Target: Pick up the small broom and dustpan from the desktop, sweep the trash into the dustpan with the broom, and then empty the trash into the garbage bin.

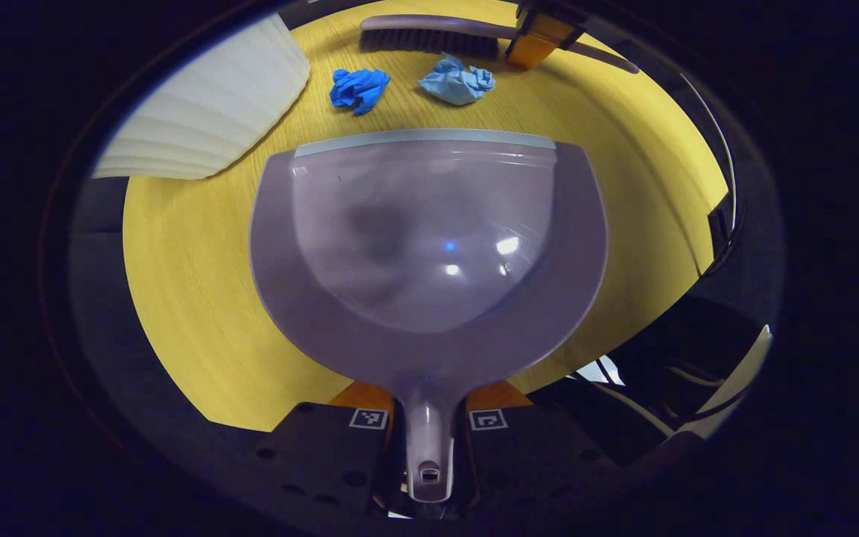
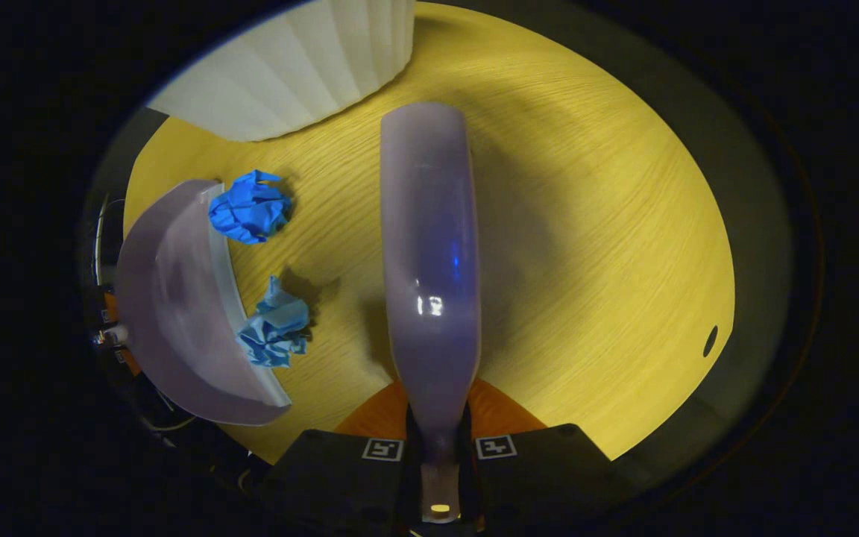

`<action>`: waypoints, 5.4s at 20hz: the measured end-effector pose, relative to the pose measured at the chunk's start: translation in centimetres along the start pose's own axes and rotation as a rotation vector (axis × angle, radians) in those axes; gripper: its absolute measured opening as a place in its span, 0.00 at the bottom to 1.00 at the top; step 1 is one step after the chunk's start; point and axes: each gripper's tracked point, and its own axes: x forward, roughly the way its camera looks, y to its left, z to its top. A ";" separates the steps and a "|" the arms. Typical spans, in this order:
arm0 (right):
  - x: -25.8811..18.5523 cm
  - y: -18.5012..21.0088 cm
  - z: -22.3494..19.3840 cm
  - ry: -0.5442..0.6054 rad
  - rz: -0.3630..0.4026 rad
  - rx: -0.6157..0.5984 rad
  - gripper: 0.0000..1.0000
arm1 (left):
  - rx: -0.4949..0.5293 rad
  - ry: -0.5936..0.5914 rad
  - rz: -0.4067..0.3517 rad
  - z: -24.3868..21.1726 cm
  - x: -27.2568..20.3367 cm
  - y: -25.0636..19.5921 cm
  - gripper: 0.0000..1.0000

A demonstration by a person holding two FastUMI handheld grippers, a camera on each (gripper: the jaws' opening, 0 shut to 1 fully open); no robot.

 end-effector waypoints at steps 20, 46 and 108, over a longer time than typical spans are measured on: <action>-4.0 8.7 -2.1 0.174 0.519 -0.258 0.21 | 0.145 -0.044 0.033 -3.1 1.5 0.4 0.23; -3.0 7.2 -14.1 -1.238 0.454 0.810 0.20 | 0.062 -0.843 0.418 1.9 -15.0 8.9 0.23; 24.5 9.0 -12.4 -0.038 0.088 0.910 0.21 | -0.376 -0.239 -0.017 14.1 -10.8 -2.7 0.23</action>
